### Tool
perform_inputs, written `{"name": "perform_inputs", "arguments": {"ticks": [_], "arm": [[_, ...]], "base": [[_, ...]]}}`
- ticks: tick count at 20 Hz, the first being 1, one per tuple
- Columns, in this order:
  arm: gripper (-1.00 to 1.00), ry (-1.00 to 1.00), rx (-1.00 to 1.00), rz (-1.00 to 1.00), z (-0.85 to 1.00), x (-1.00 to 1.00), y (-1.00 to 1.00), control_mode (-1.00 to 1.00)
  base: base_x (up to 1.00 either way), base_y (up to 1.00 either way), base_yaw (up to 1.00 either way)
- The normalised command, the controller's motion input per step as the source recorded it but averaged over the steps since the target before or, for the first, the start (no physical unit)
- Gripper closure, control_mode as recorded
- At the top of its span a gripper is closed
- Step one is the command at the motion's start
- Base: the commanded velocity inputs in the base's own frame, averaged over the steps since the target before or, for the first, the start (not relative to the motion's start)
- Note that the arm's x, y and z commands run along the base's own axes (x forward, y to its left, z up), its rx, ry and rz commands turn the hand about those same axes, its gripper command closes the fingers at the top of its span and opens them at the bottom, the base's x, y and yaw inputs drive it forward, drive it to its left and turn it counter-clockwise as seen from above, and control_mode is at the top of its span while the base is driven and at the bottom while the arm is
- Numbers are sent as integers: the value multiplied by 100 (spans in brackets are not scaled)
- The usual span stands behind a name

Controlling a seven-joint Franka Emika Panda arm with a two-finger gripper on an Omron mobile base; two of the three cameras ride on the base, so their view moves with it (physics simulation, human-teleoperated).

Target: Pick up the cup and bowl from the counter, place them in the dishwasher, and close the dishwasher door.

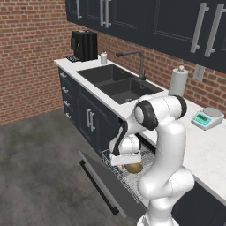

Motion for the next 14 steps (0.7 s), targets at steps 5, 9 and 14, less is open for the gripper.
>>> {"name": "perform_inputs", "arguments": {"ticks": [5, 9, 14], "arm": [[100, 12, 0, 0, -88, 30, 0, -100], [100, 2, -2, 0, -75, 45, 0, -100], [100, 0, -3, 0, -48, 51, -1, -100]], "base": [[0, 0, 0], [0, 0, 0], [0, 0, 0]]}}
